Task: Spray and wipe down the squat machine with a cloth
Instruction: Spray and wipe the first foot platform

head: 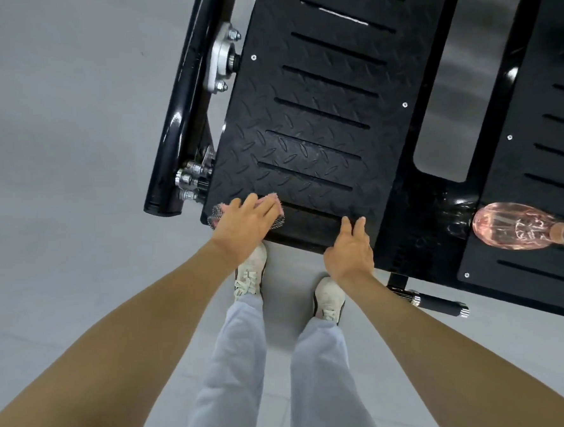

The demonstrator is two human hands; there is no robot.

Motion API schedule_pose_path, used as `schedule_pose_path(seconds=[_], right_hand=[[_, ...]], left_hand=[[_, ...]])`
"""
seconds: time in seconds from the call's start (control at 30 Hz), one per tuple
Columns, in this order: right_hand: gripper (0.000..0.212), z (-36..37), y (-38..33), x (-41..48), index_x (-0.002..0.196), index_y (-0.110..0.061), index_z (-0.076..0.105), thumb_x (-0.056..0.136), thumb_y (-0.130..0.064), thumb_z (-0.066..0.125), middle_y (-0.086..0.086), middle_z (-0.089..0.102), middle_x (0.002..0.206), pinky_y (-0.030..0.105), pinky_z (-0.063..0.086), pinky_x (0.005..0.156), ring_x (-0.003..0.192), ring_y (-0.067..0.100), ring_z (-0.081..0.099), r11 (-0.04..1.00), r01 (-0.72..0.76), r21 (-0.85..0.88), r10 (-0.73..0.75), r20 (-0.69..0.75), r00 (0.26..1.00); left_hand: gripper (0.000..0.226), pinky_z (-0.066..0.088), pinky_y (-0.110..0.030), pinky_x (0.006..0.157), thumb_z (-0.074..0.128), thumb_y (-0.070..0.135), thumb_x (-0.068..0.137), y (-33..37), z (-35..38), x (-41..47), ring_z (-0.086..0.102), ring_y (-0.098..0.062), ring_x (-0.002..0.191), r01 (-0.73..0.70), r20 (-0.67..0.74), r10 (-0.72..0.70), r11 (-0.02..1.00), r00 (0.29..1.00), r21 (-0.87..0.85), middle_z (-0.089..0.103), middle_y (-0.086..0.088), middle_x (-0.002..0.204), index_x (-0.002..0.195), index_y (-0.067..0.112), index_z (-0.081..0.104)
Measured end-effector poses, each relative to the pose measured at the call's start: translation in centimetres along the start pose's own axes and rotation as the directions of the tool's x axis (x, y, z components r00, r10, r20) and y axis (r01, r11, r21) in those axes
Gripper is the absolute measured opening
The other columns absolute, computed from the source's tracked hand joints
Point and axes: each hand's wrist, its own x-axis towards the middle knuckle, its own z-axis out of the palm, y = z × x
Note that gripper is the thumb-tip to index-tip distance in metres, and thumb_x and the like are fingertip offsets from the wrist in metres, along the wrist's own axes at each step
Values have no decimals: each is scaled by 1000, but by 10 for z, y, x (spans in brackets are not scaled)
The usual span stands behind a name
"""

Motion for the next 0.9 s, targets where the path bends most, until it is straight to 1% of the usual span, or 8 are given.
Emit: schedule_pose_path(seconds=[0.23,0.3,0.33,0.4,0.43,0.47,0.63,0.9], right_hand=[[72,-6,-16,8,152,-9,7,93,-12,48,17,-6,158,44,23,116,144,33,13,1000,-2,-26,2,-20,1000],[71,-10,-16,10,152,-9,8,93,-12,48,17,-6,158,44,24,115,144,32,13,1000,-7,-27,7,-21,1000],[71,-12,-14,11,152,-9,8,93,-11,48,17,-6,158,44,25,115,144,32,13,1000,-10,-26,9,-25,1000],[72,-16,-10,13,152,-9,8,93,-11,49,17,-6,158,44,25,115,144,32,13,1000,-11,-23,11,-28,1000],[72,-17,-8,14,152,-9,8,93,-11,49,17,-6,158,44,25,115,144,32,13,1000,-13,-19,12,-25,1000],[72,-19,-6,16,152,-8,8,93,-10,48,17,-7,158,44,25,115,144,32,13,1000,-14,-13,14,-23,1000],[72,-23,0,23,152,-9,7,92,-8,48,15,-6,159,44,26,115,145,30,11,1000,-15,22,16,-40,999],[73,-28,13,33,152,-9,8,92,-9,49,12,-5,159,43,25,116,145,28,10,999,6,54,-3,-48,999]], left_hand=[[80,39,-37,95,57,9,87,-26,7,-10,36,-26,121,49,20,-48,998,999,-38,14,-1,155,150,13,8],[73,38,-36,92,57,5,85,-17,6,-11,37,-26,119,207,26,-205,961,978,-183,25,0,152,147,18,21],[66,39,-36,90,55,0,85,-12,4,-12,40,-26,117,363,31,-378,858,925,-364,37,-1,146,143,20,32],[59,42,-39,84,48,-9,84,-6,-4,-11,44,-29,111,572,132,-723,406,678,-713,57,-7,128,135,20,50],[59,43,-40,81,45,-13,84,-4,-7,-8,46,-30,109,550,178,-809,203,561,-810,60,-8,123,134,18,54],[61,43,-40,78,44,-15,83,-4,-10,-5,47,-31,106,503,156,-849,143,505,-852,61,-8,121,133,17,55],[64,39,-36,77,49,-13,81,-14,-23,25,44,-28,103,387,-120,-619,618,776,-685,57,-3,129,139,14,45],[58,41,-36,92,62,3,83,19,-26,62,42,-25,118,405,-17,-475,768,880,-497,39,-2,137,136,14,43]])
